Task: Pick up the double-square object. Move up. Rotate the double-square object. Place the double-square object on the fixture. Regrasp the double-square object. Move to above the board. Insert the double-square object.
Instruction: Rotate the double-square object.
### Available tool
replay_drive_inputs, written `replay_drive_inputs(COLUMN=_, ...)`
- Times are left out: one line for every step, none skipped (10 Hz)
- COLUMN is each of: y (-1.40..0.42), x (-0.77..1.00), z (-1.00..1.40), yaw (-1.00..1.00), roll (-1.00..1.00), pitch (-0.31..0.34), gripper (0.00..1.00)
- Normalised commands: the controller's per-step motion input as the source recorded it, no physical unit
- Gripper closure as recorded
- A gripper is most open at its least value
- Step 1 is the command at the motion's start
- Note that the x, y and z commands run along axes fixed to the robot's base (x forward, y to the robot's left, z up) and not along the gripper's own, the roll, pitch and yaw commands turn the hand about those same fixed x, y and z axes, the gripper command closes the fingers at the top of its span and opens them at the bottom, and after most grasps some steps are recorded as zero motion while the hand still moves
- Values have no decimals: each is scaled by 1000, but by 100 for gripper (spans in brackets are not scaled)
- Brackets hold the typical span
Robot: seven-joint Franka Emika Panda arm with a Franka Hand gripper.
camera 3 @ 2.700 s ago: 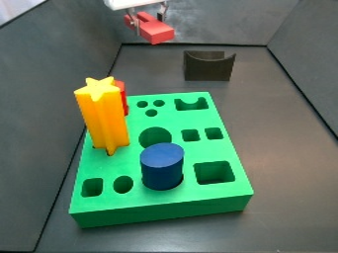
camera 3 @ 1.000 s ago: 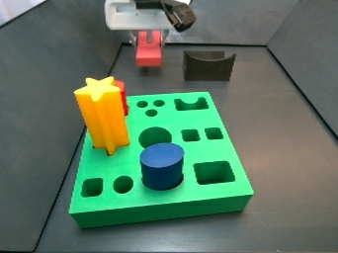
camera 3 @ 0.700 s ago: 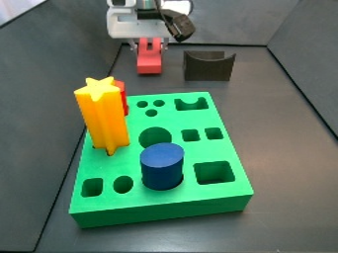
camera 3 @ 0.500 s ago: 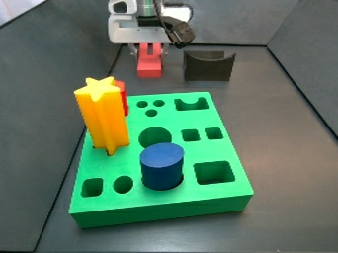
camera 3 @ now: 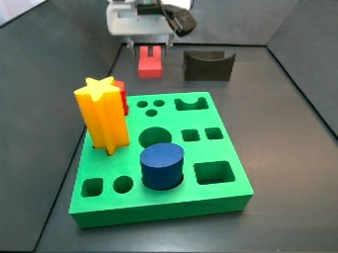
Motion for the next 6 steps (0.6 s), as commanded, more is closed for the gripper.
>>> replay_drive_inputs(y=6, x=-13, z=1000, yaw=-19, roll=37, pitch=76, gripper=0)
replay_drive_inputs(y=7, x=-16, z=1000, yaw=-20, roll=54, pitch=79, gripper=0)
replay_drive_inputs(y=5, x=-29, z=1000, yaw=-19, roll=75, pitch=77, gripper=0)
replay_drive_inputs(y=3, x=-31, z=1000, yaw=-15, roll=84, pitch=73, gripper=0)
replay_drive_inputs(y=0, x=-32, z=858, yaw=-4, roll=99, pitch=76, gripper=0)
replay_drive_inputs(y=-1, x=-29, z=719, yaw=8, roll=108, pitch=79, gripper=0)
